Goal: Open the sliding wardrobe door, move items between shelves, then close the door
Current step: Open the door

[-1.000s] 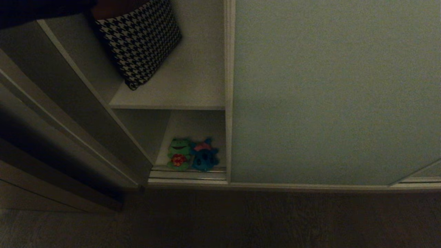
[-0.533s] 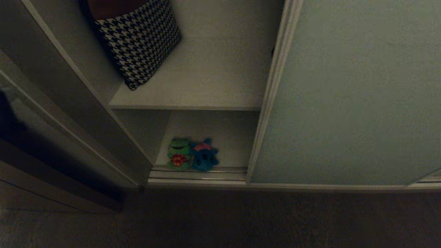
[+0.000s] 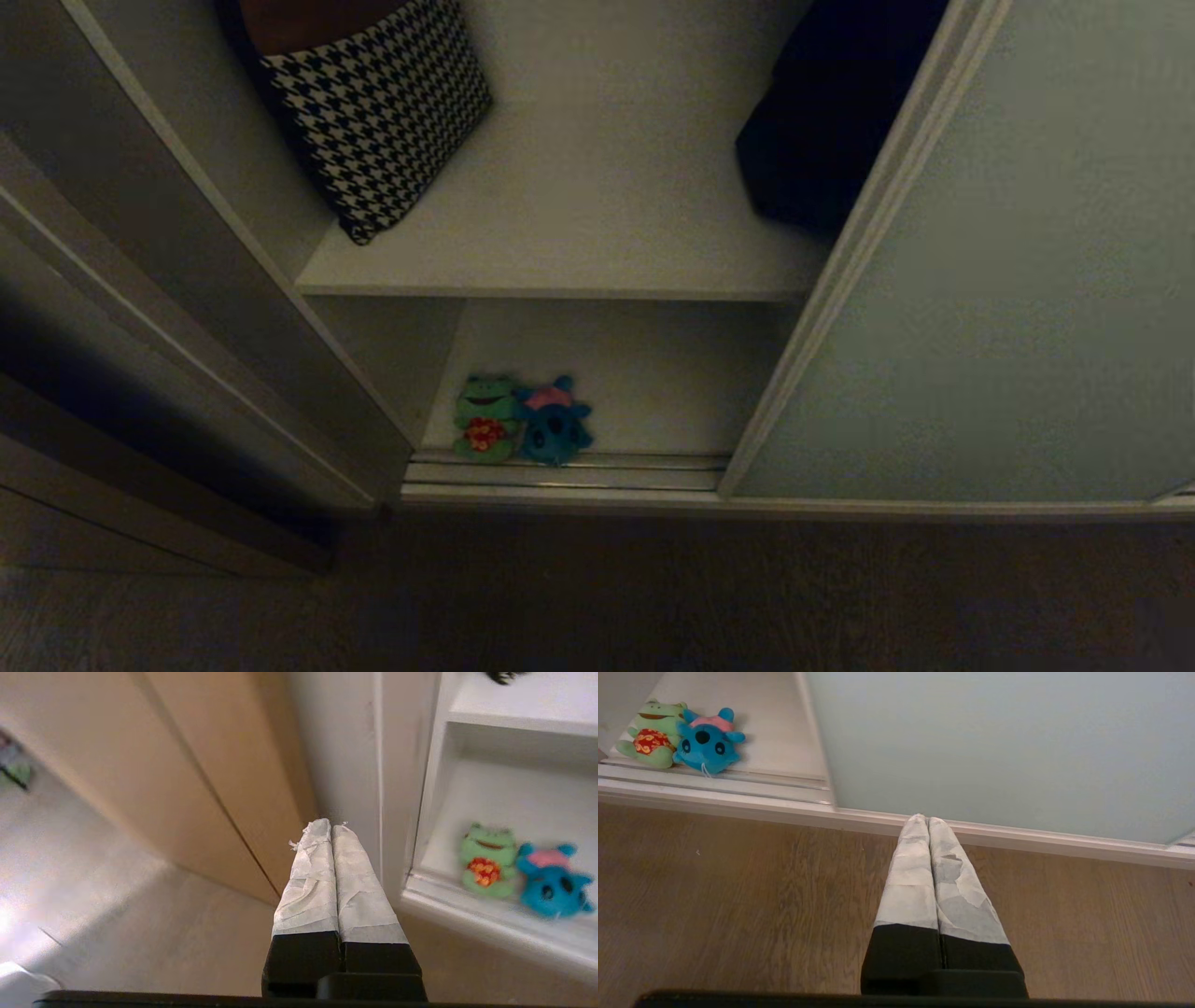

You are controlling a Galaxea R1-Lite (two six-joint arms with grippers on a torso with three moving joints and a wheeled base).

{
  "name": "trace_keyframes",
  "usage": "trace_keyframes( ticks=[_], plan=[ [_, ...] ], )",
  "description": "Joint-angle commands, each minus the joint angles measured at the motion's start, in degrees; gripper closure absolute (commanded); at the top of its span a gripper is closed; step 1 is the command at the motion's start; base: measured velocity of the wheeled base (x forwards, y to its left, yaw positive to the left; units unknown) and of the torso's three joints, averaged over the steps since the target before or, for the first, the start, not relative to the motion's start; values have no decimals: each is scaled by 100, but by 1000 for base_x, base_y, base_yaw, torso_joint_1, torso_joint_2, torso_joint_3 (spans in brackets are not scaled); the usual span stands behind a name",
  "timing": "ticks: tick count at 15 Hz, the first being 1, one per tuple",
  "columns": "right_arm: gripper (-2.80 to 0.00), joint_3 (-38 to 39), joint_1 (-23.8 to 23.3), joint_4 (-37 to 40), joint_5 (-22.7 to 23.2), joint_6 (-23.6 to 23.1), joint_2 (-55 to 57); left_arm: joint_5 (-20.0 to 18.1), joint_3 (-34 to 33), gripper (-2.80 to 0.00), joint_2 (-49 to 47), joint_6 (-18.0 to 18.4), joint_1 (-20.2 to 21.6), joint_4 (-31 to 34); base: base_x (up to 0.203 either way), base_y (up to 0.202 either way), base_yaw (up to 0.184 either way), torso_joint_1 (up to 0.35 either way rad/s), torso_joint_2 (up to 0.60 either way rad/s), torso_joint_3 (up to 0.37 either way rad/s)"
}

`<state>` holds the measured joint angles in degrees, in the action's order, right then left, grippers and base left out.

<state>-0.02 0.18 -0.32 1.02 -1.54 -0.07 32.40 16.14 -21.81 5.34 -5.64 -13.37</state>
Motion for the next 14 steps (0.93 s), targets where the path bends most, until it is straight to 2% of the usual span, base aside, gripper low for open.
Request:
trace_keyframes(
  ticks=[1,4,8,10,12,14],
  plan=[
    [0,2,8,-3,3,-5,7,2,-666,0,562,-218,89,-317,0,0,0,0,0,0],
    [0,2,-1,-3,3,-5,7,-641,-1500,0,580,-334,113,-714,0,0,0,0,0,0],
    [0,2,-1,-3,3,-5,7,-863,-1622,0,581,-398,115,-319,0,0,0,0,0,0],
    [0,-1,8,-3,3,-5,7,-1284,-1619,0,572,-359,115,-123,0,0,0,0,0,0],
    [0,2,3,-5,3,-5,7,-1909,-1614,0,608,-343,139,-78,0,0,0,0,0,0],
    [0,-1,0,-5,3,-5,7,-2339,-1612,0,1022,-338,338,157,0,0,0,0,0,0]
  ],
)
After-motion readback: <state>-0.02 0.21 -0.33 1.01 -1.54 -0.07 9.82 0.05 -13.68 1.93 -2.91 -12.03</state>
